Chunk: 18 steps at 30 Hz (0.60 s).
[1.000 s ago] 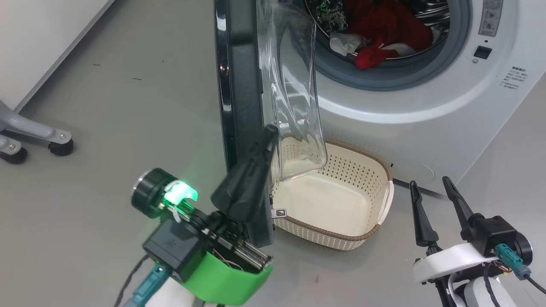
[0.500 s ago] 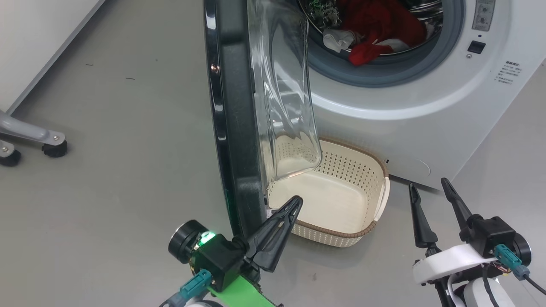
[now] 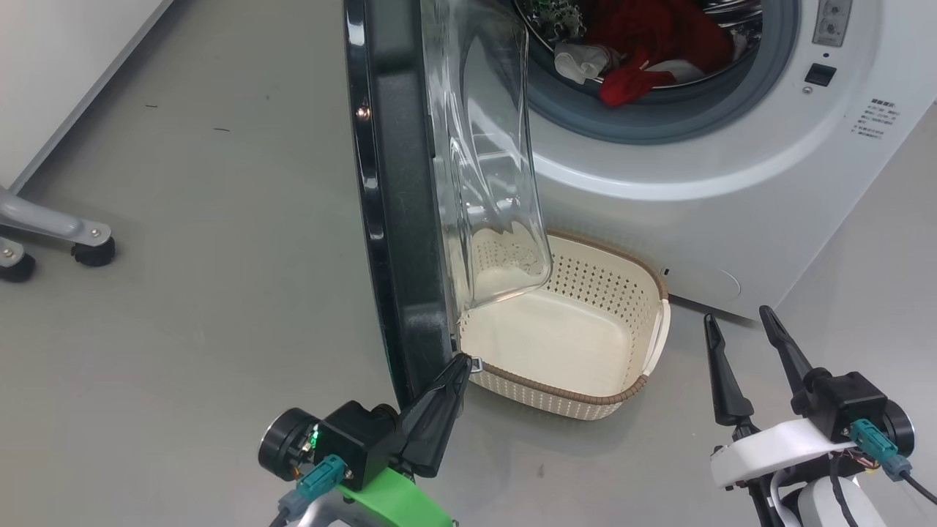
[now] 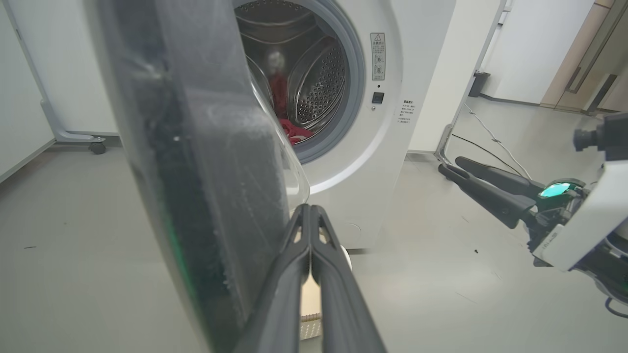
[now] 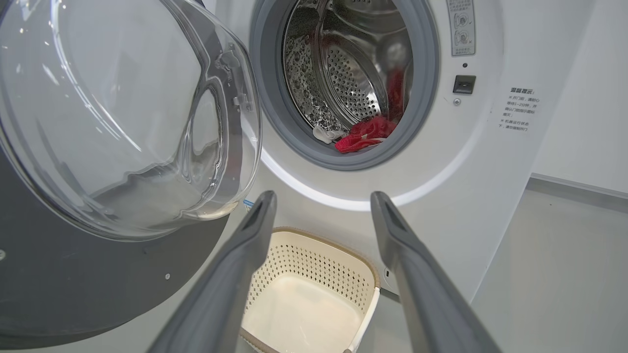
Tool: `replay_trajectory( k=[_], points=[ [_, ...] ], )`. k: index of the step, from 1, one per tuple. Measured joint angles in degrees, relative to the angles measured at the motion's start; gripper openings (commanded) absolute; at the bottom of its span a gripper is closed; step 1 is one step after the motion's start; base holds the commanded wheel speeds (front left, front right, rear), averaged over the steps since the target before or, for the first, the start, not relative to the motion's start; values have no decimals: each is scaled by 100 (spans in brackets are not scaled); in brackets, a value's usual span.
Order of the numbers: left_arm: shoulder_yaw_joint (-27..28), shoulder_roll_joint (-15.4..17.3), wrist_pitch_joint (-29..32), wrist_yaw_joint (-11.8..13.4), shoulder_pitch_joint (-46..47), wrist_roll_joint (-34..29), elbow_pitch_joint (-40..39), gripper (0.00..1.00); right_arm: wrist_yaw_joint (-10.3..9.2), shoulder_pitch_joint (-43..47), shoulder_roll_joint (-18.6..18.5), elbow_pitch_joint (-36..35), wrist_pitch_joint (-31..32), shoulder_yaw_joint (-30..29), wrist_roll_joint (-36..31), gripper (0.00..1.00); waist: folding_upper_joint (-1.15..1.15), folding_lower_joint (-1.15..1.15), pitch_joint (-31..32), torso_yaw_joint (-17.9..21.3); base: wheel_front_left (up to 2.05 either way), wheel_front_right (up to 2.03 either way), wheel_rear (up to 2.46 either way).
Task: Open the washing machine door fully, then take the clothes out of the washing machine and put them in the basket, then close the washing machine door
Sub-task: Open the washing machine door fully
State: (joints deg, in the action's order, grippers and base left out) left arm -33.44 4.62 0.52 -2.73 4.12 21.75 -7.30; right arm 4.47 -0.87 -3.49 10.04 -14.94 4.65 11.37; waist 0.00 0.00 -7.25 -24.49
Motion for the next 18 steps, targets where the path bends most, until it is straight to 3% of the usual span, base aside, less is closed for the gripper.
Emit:
replay_trajectory(
  k=[18],
  points=[
    [138, 27, 194, 145, -12, 54, 101, 0, 54, -14, 30, 66, 0, -29, -42, 100, 0, 0, -28, 10, 0, 0, 0]
  ],
)
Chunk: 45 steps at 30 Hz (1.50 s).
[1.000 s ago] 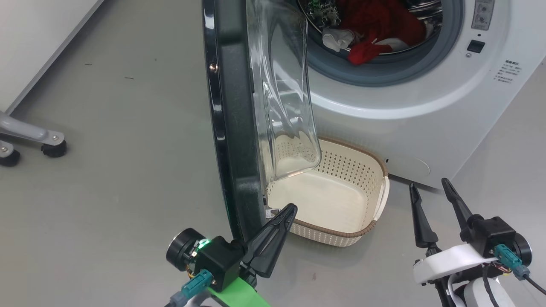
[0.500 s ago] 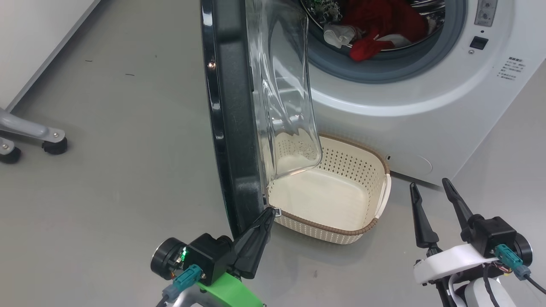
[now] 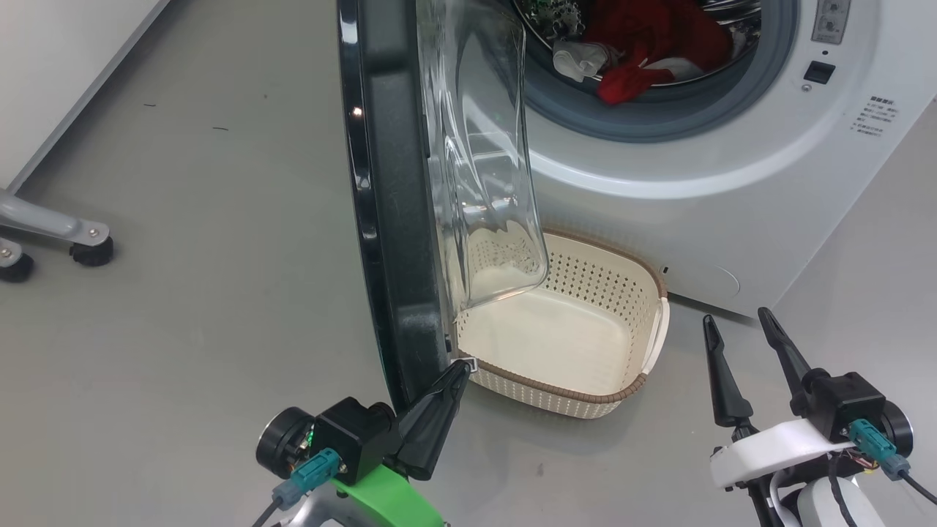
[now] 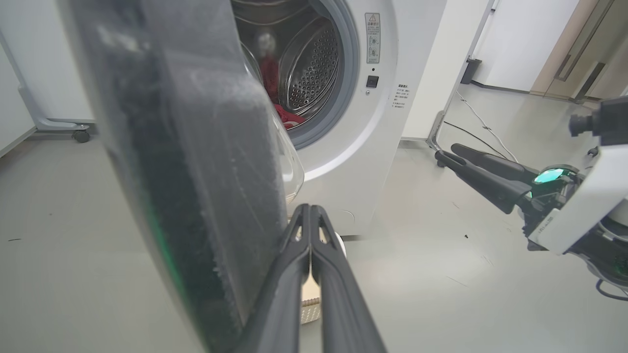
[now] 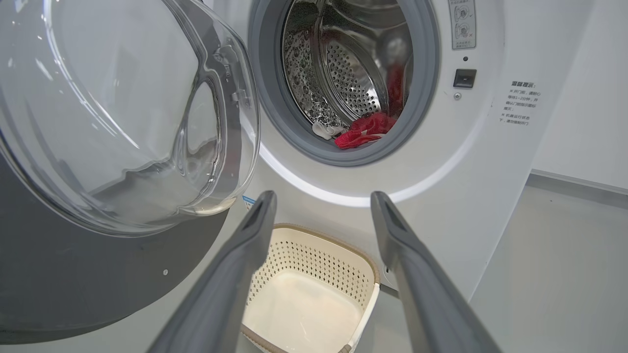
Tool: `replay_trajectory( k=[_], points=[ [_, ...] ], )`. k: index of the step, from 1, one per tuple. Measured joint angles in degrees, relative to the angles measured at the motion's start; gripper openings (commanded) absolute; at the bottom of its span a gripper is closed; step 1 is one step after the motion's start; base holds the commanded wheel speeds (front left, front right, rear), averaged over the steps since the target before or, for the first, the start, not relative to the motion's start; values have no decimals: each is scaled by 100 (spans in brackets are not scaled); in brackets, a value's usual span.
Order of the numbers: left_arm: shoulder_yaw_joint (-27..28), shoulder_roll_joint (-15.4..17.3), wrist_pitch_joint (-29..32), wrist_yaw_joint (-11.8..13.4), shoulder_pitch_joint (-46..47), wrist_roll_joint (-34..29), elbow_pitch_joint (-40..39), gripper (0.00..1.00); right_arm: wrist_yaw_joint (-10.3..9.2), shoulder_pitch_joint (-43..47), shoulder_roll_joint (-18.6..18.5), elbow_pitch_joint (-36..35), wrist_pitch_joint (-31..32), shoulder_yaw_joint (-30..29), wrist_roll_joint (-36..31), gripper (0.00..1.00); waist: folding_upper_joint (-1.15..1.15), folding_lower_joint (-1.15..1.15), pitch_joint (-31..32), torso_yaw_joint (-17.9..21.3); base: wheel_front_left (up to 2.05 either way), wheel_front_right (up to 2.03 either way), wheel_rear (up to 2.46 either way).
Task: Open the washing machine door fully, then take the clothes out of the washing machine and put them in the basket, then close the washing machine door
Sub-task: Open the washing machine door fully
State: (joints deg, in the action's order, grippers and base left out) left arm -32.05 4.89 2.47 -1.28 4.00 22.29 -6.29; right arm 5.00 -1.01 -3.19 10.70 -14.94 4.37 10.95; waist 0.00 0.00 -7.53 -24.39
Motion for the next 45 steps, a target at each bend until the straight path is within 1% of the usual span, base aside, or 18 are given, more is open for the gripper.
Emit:
replay_trajectory(
  k=[7, 14, 20, 25, 33, 45],
  points=[
    [48, -14, 0, 65, -47, 42, 23, 0, 23, 0, 3, 0, 0, -48, 0, 100, 0, 0, 14, 9, 0, 0, 0],
    [156, -38, -10, 212, -116, 84, 65, 0, 24, 0, 15, 3, 0, -94, -1, 100, 0, 0, 14, -9, 0, 0, 0],
    [327, -41, -87, 392, -145, 84, 134, 0, 44, 0, 36, 10, 0, -122, -1, 100, 0, 0, 13, -34, 0, 0, 0],
    [457, -42, -154, 460, -171, 82, 155, 0, 46, 0, 38, 16, 0, -149, -2, 100, 0, 0, 3, -58, 0, 0, 0],
    [747, -48, -263, 606, -172, 64, 209, 0, 48, 0, 42, 23, 0, -170, -20, 100, 0, 0, -9, -75, 0, 0, 0],
    [1361, -30, -435, 680, -98, 66, 437, 0, 90, -6, 58, 27, 0, -212, -44, 100, 0, 0, -37, -32, 0, 0, 0]
  ],
)
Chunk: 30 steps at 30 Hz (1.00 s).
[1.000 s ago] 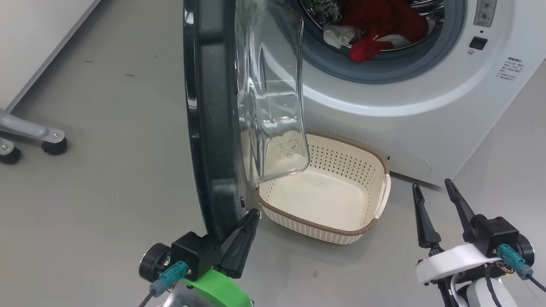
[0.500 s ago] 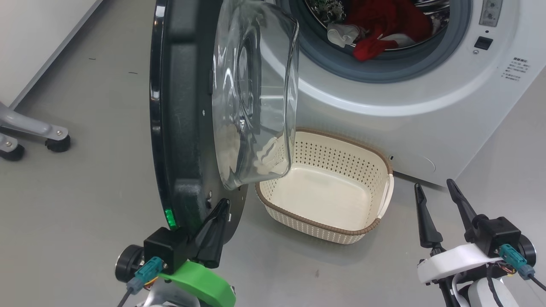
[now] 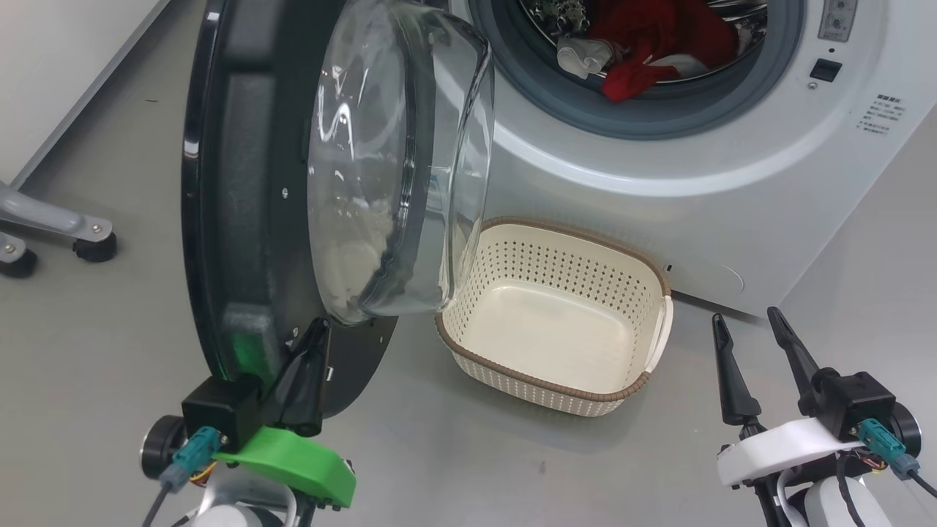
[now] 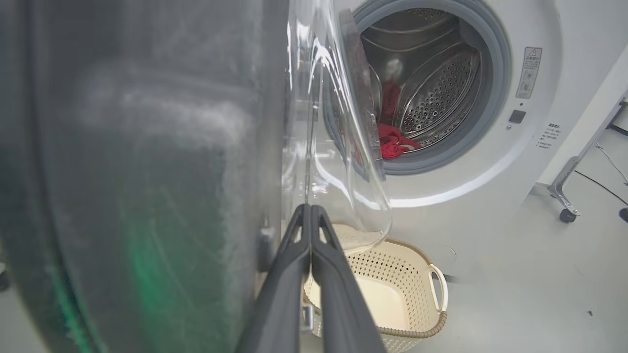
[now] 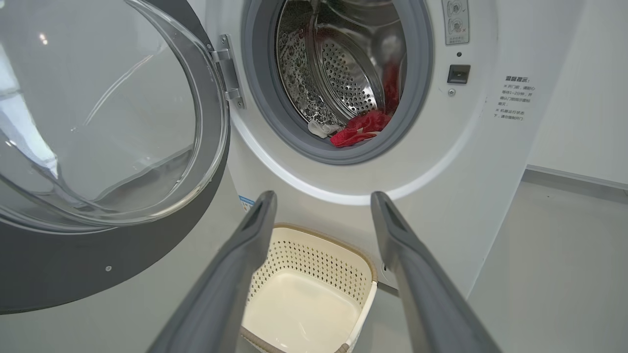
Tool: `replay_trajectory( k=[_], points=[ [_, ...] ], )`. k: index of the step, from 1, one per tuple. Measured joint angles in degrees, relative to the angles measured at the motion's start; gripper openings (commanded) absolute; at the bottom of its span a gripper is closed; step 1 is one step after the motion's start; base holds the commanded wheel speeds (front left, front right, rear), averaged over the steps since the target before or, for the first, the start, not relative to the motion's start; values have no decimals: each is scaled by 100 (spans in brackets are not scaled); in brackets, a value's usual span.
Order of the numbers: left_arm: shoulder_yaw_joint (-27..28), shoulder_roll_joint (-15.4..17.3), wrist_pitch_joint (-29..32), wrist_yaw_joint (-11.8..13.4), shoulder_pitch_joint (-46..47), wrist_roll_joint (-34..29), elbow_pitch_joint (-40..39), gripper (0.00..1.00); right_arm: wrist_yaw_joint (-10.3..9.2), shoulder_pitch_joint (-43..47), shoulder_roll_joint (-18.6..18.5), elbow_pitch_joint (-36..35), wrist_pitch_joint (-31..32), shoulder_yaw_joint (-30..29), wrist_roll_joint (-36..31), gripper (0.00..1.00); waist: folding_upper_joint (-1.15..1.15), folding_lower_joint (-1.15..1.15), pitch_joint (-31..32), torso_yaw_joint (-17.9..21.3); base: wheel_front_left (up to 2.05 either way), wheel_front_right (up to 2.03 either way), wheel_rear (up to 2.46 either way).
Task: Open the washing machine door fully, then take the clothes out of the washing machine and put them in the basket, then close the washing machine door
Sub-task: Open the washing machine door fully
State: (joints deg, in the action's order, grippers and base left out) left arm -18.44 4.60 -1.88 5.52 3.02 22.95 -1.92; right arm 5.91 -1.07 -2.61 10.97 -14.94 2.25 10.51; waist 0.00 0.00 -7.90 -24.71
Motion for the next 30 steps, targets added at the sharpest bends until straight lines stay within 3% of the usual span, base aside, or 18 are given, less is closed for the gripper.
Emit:
replay_trajectory(
  k=[19, 30],
  points=[
    [1167, 49, -430, 71, 609, 277, 799, 0, 7, -90, 2, -48, 0, -79, -44, 100, 0, 0, -218, 133, 0, 0, 0],
    [1878, 252, -767, 74, 942, 400, 1315, 0, 10, -216, 2, -77, 0, -68, -59, 100, 0, 0, -397, 228, 0, 0, 0]
  ],
)
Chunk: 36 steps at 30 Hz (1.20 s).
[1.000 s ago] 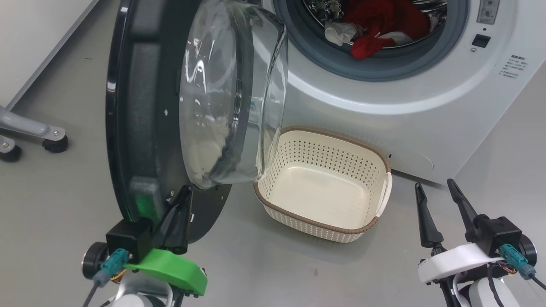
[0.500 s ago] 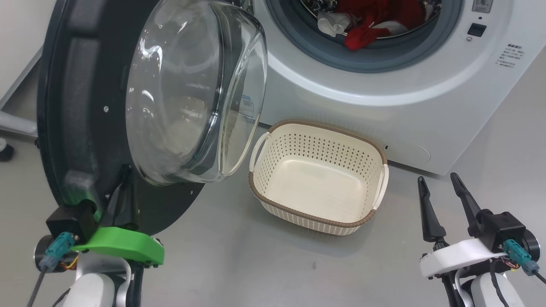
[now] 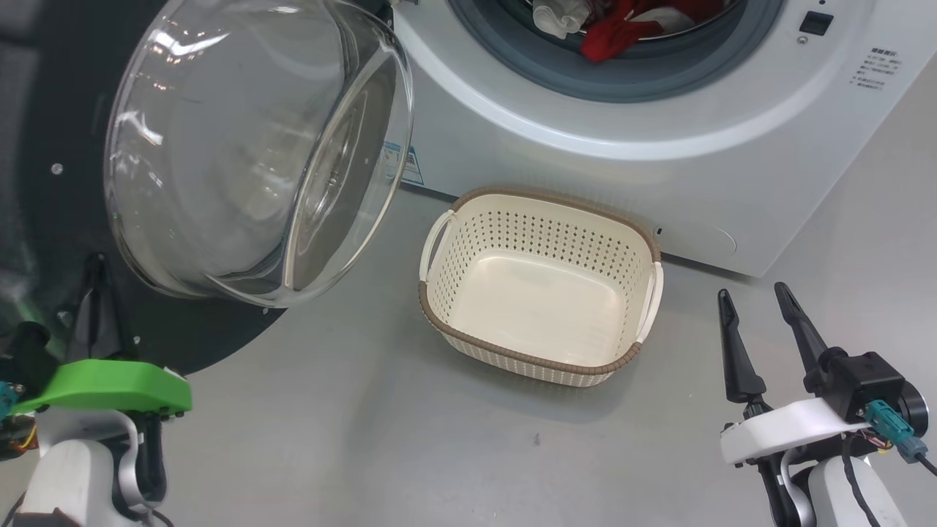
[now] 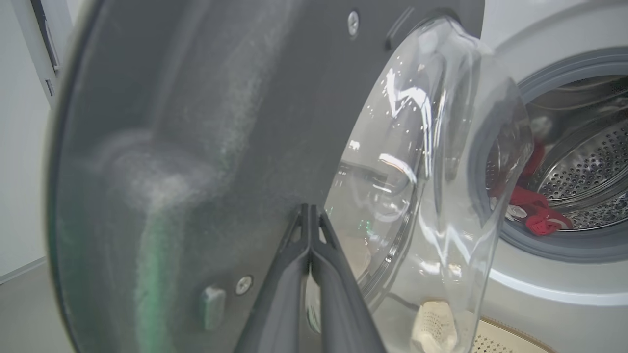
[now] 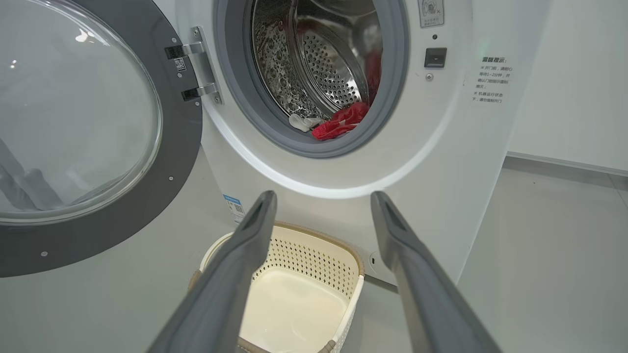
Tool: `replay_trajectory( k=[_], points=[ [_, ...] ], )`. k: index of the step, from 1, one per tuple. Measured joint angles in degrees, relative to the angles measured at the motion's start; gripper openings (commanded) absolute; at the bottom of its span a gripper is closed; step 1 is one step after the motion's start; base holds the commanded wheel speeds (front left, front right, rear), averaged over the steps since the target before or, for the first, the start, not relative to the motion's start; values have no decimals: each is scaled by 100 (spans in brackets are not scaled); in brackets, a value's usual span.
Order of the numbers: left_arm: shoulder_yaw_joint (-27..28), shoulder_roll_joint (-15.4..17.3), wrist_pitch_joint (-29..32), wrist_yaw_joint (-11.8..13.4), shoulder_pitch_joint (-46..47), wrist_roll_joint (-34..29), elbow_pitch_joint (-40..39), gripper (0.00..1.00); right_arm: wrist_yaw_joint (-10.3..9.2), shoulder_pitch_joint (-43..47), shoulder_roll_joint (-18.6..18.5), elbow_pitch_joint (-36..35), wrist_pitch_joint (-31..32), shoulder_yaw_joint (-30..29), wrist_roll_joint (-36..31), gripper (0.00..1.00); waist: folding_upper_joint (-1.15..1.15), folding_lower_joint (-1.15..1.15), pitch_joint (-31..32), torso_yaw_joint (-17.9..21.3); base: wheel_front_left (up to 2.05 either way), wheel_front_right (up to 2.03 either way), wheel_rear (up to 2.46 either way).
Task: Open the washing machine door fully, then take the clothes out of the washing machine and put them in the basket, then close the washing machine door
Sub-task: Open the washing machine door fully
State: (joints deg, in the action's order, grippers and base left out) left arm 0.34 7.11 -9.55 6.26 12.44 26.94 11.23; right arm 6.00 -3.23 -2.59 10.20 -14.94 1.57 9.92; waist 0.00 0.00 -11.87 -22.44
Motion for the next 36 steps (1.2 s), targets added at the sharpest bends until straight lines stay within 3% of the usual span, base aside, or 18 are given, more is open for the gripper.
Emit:
replay_trajectory(
  k=[18, 36],
  points=[
    [677, 229, -313, 1, 572, 98, 1004, 0, 46, -132, -4, 0, 0, -77, -98, 100, 0, 0, -218, 179, 0, 0, 0],
    [536, 75, -471, 8, 592, -82, 1092, 0, 51, -158, -4, 135, 0, -113, -99, 100, 0, 0, -58, 198, 0, 0, 0]
  ],
)
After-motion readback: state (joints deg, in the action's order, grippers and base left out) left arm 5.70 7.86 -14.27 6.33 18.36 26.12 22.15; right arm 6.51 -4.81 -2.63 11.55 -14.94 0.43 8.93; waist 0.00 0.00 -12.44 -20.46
